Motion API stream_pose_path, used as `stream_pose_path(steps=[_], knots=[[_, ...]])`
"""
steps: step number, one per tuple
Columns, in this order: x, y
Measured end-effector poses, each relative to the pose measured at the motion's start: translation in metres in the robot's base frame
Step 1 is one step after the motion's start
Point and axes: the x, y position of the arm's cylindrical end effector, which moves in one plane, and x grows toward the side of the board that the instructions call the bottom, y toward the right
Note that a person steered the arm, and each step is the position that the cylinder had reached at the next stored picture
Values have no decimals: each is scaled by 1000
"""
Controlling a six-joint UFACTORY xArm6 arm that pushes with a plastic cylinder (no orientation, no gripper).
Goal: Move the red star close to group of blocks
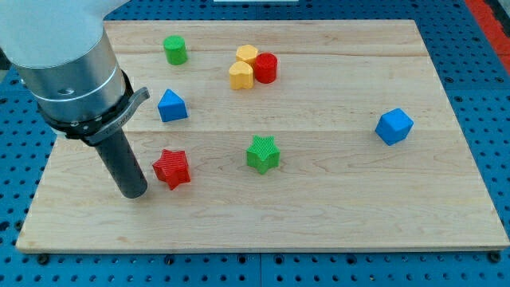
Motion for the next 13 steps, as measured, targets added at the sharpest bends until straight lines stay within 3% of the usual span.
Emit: stream_pose_path(steps=[4,5,6,7,8,9,10,11,13], knots=[[-26,76],[-26,74],[-27,20],[-42,38],[-70,91],[-77,93],[-58,85],[-56,119],[-129,196]])
